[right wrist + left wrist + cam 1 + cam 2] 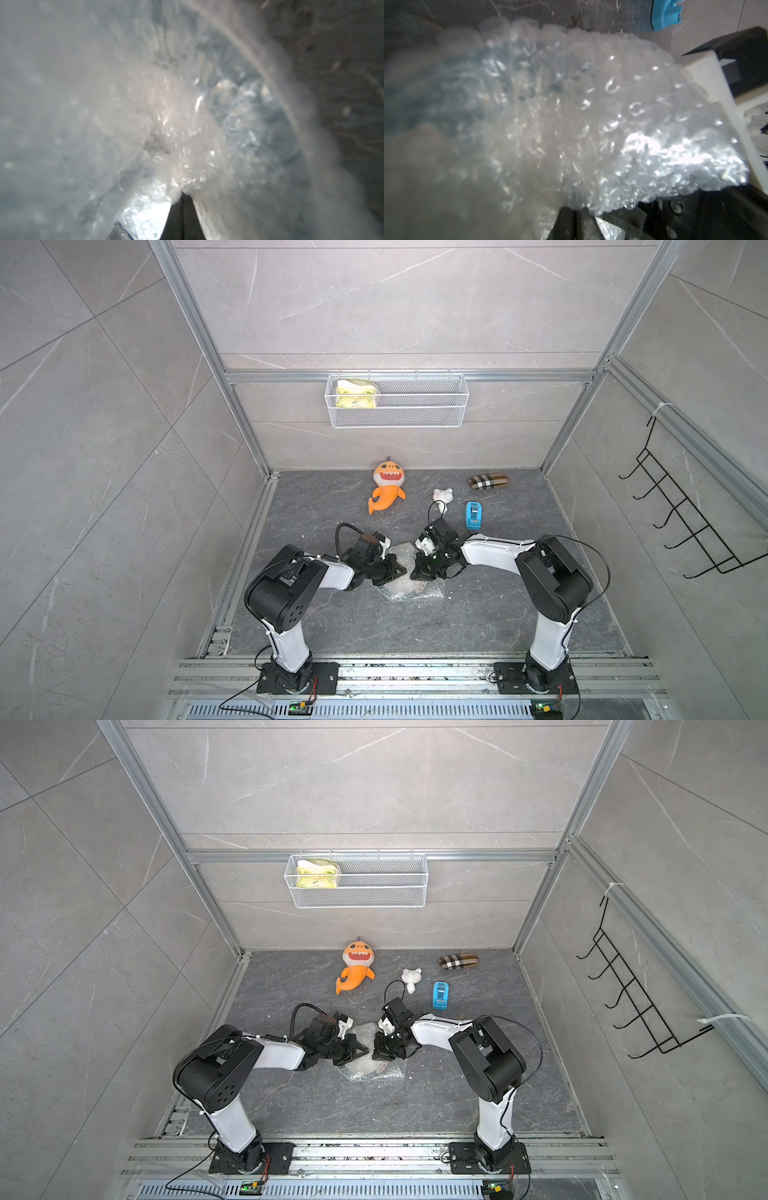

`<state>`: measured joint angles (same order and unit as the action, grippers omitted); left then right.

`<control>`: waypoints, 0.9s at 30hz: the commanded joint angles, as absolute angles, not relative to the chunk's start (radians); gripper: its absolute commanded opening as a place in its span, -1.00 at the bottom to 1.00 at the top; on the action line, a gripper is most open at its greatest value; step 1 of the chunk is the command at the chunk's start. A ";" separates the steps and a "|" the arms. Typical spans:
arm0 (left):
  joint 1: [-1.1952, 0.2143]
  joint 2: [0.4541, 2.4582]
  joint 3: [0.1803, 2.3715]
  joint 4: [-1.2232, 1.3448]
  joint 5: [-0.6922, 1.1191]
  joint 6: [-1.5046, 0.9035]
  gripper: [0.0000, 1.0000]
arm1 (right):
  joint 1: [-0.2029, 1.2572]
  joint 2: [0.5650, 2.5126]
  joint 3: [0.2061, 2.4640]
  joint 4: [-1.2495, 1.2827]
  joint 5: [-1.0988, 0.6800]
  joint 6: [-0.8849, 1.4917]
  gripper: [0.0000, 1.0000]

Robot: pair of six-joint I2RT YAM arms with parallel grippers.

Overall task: Wrap dinner plates in bubble wrap
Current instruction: Stick the tape on the bubble wrap.

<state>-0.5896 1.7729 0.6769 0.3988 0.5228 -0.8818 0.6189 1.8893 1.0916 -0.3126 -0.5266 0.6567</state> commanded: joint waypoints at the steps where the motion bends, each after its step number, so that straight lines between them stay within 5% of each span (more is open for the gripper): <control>1: -0.595 1.794 0.638 0.160 0.468 -0.850 -0.90 | 0.624 1.940 1.068 -0.307 -0.445 0.671 -1.00; 4: -0.595 1.807 0.640 0.162 0.468 -0.850 -0.90 | 0.625 1.943 1.066 -0.313 -0.434 0.670 -0.97; 6: -0.595 1.817 0.634 0.175 0.468 -0.856 -0.91 | 0.624 1.919 1.061 -0.323 -0.409 0.670 -0.55; 10: -0.595 1.823 0.628 0.183 0.465 -0.859 -0.90 | 0.625 1.861 1.067 -0.359 -0.375 0.659 -0.18; 22: -0.594 1.826 0.620 0.192 0.464 -0.858 -0.90 | 0.623 1.745 1.108 -0.476 -0.331 0.588 -0.01; 27: -0.594 1.822 0.618 0.196 0.461 -0.860 -0.91 | 0.624 1.692 1.125 -0.476 -0.313 0.580 -0.13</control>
<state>-0.5896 1.7718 0.6754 0.3962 0.5217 -0.8814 0.6262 1.7435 1.0939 -0.4381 -0.3531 0.6064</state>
